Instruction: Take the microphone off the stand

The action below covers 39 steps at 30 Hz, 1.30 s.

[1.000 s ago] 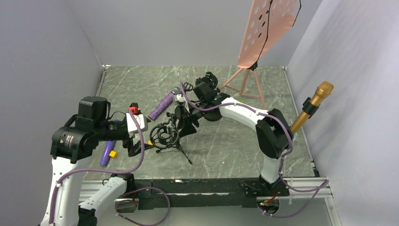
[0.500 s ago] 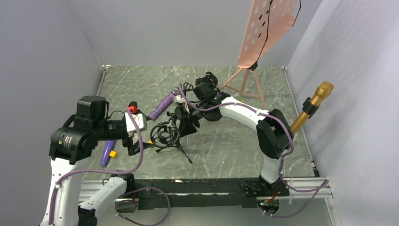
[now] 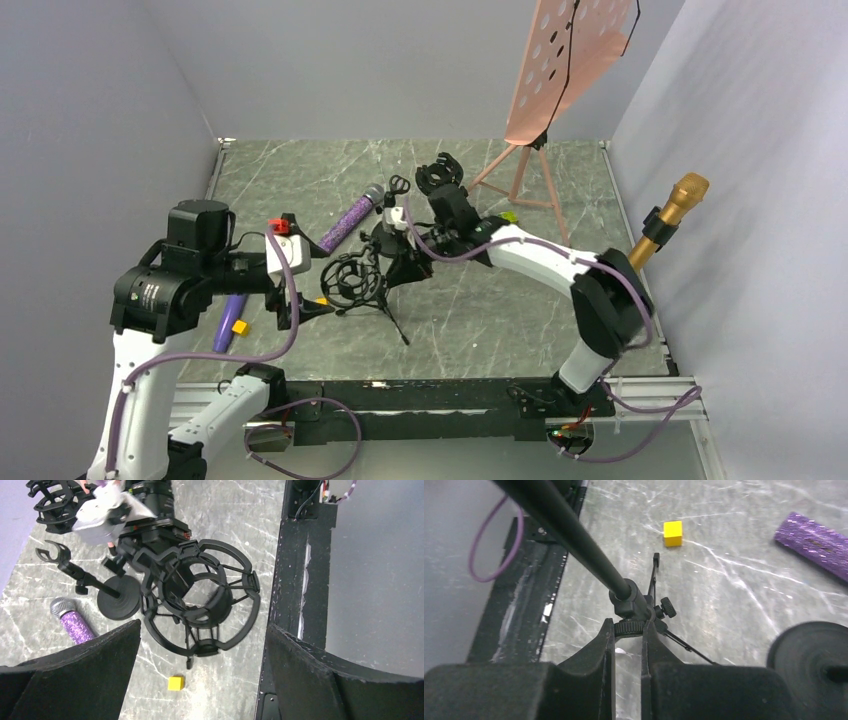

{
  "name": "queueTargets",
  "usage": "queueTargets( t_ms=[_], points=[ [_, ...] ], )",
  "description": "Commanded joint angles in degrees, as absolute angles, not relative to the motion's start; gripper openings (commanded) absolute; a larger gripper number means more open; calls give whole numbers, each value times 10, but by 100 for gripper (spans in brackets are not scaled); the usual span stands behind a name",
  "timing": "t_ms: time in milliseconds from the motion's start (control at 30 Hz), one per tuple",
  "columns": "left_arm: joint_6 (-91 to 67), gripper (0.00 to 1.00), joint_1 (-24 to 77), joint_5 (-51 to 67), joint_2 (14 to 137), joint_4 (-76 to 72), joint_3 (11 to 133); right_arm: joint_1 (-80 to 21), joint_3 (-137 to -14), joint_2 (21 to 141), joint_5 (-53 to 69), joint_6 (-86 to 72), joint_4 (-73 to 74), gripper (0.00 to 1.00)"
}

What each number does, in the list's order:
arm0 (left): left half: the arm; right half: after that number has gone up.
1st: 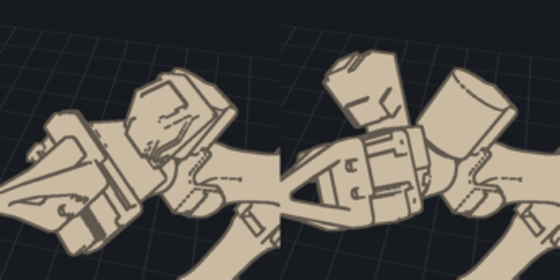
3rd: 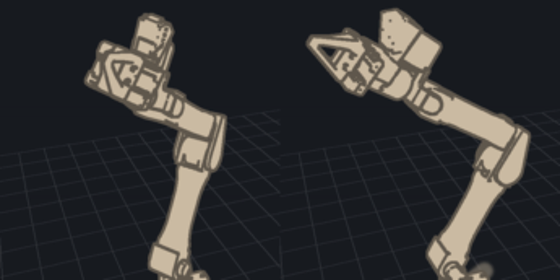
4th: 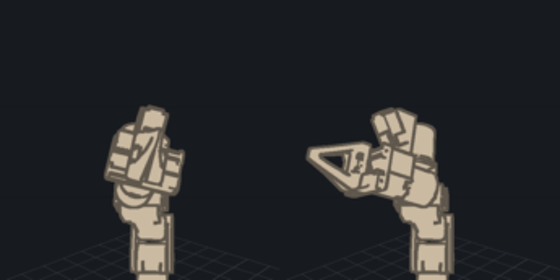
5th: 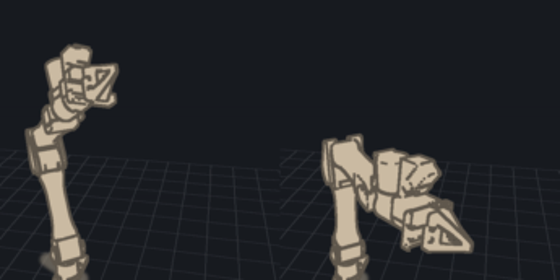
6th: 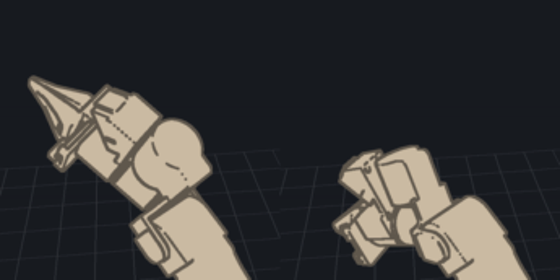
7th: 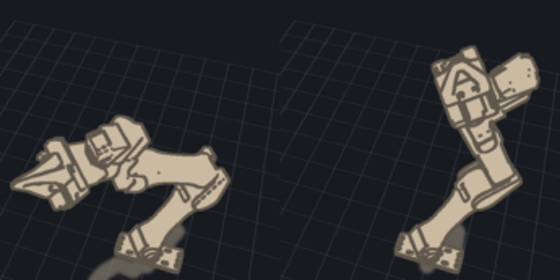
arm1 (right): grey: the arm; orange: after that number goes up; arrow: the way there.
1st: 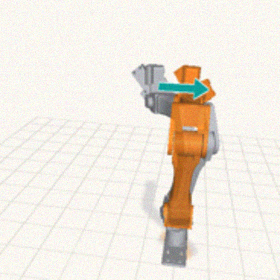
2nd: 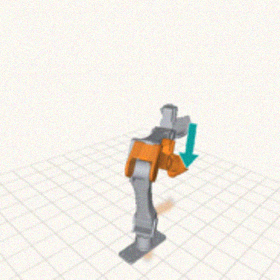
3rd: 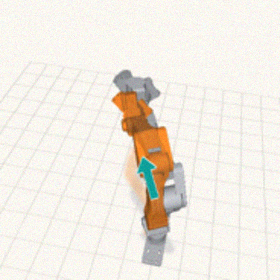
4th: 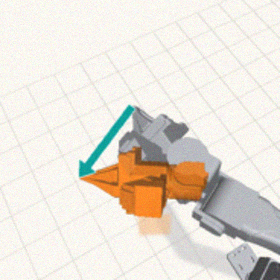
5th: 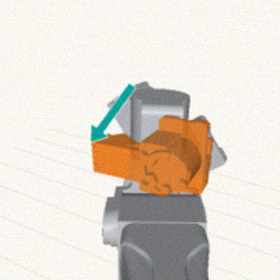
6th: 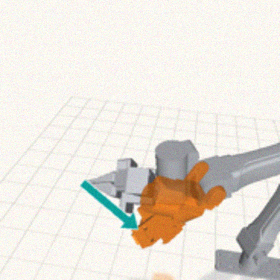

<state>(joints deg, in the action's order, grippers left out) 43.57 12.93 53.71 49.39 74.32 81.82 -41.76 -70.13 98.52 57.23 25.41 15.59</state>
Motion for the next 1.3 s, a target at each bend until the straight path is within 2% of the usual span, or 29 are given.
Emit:
queueTargets(
  t_ms=[0,300,400,433,500,633,767,900,1100,1267],
  points=[
    [395,97,126,590,512,698,812,-419,-565,894,474,209,-88,0],
    [376,96,127,588,535,653,801,-476,-410,843,281,390,-320,0],
    [375,96,127,587,534,650,798,-508,-340,838,206,465,-453,0],
    [374,96,127,586,535,649,797,-515,-318,839,196,486,-497,4],
    [374,96,127,585,535,649,798,-519,-295,833,187,501,-521,24],
    [375,96,127,583,536,656,810,-496,-327,777,245,479,-356,49],
    [384,97,126,575,537,670,827,-458,-400,735,357,474,-104,62],
    [382,98,125,576,534,669,826,-420,-483,756,436,470,76,65],
    [365,98,119,590,530,660,809,-388,-661,882,535,499,313,65],
    [360,98,118,587,531,658,808,-387,-734,946,575,522,393,65]
  ],
)
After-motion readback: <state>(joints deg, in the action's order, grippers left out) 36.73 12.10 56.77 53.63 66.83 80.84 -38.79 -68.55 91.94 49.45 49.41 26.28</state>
